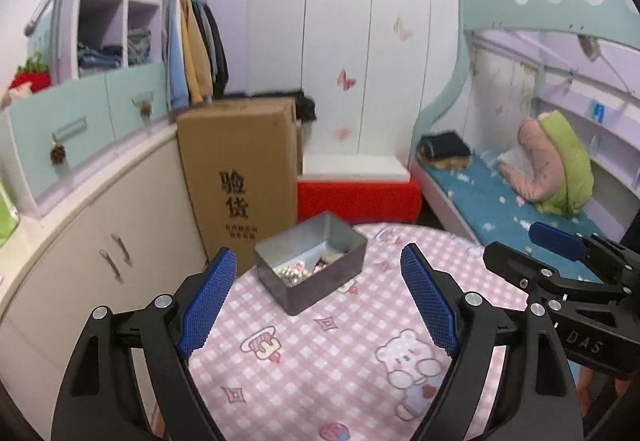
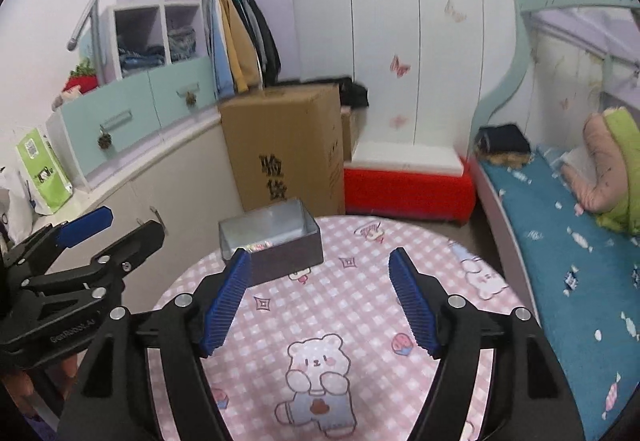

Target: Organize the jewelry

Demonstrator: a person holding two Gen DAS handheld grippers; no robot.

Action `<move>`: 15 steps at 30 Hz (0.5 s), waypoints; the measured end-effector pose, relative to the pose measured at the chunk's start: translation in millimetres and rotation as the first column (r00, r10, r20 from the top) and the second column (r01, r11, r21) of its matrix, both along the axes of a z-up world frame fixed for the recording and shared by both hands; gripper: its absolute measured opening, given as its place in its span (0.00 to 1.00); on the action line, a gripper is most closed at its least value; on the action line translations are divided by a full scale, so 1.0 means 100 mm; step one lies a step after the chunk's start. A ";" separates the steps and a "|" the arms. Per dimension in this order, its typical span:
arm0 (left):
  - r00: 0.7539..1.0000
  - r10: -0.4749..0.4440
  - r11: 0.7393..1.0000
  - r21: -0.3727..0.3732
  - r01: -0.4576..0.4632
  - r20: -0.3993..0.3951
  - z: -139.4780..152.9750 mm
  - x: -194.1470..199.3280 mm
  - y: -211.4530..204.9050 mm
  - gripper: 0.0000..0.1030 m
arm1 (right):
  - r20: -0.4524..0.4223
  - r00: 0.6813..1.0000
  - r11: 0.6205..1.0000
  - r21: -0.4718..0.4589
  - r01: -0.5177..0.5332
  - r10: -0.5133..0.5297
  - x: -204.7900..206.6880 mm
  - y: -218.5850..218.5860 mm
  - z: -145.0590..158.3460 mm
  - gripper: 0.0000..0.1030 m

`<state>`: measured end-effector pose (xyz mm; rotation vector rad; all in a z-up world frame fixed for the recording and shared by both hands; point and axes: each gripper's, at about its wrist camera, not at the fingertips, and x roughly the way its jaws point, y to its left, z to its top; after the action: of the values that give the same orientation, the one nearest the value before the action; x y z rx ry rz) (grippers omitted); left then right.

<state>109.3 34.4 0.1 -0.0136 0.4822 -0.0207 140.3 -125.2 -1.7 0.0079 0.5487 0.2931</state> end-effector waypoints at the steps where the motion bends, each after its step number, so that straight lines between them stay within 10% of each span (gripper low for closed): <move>1: 1.000 -0.001 1.000 -0.003 0.001 0.017 0.04 -0.07 -0.02 0.79 | 0.018 1.000 1.000 0.005 0.001 -0.001 -0.09 -0.02 0.05 0.69; 15: 0.968 -0.007 1.000 0.021 0.001 0.252 0.46 -0.91 -0.18 0.86 | 0.212 0.977 0.999 0.006 0.036 -0.036 -0.94 -0.16 0.42 0.74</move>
<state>18.3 16.7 46.0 0.0105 0.2280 -0.0210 45.9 -141.2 40.4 -0.0110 0.3355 0.2554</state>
